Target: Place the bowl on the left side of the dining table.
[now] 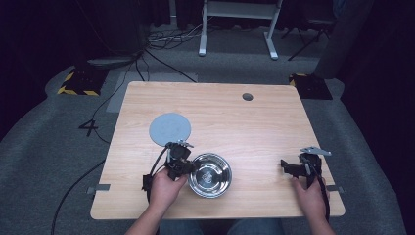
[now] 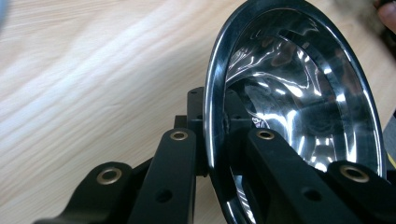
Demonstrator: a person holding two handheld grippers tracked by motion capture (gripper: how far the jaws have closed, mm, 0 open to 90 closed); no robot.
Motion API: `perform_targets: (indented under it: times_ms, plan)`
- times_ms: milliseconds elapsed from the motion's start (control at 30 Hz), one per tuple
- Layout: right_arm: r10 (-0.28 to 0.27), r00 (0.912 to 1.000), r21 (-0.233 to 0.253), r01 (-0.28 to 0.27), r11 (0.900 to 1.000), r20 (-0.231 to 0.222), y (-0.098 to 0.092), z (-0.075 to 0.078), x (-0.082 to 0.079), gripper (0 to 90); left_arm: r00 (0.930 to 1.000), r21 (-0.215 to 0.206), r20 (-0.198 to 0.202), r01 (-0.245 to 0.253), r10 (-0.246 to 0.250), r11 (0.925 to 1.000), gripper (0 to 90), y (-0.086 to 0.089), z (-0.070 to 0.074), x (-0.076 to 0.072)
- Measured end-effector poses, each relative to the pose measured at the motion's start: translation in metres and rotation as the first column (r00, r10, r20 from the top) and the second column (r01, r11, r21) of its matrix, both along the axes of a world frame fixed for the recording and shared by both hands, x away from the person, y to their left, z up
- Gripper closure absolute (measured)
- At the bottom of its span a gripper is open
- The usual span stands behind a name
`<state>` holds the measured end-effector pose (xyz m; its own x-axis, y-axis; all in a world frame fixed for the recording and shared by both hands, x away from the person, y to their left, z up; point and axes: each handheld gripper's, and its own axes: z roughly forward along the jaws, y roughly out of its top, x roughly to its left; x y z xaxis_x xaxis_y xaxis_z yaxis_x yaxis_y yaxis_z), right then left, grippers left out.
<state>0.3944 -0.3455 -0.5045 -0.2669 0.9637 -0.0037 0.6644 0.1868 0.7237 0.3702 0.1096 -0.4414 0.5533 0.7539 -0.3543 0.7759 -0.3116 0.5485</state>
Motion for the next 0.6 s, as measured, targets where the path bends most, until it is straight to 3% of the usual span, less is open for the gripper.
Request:
perform_targets:
  times_ms: [200, 333, 433, 600]
  plan:
    - [0.0, 1.0, 0.0, 0.0, 1.0, 0.0, 0.0, 0.0, 0.0, 4.3, 0.9967, 0.013, 0.018, -0.079, 0.079, 0.9967, 85.4, 0.026, 0.008, -0.001]
    - [0.0, 1.0, 0.0, 0.0, 1.0, 0.0, 0.0, 0.0, 0.0, 4.3, 0.9938, 0.029, 0.036, -0.107, 0.106, 0.9939, 85.4, 0.041, 0.015, 0.001]
    - [0.0, 1.0, 0.0, 0.0, 1.0, 0.0, 0.0, 0.0, 0.0, 4.3, 0.9868, 0.021, 0.049, -0.155, 0.154, 0.9876, 85.4, 0.049, 0.018, 0.005]
    - [0.0, 1.0, 0.0, 0.0, 1.0, 0.0, 0.0, 0.0, 0.0, 4.3, 0.982, 0.046, 0.064, -0.181, 0.178, 0.9825, 85.8, 0.055, 0.023, 0.011]
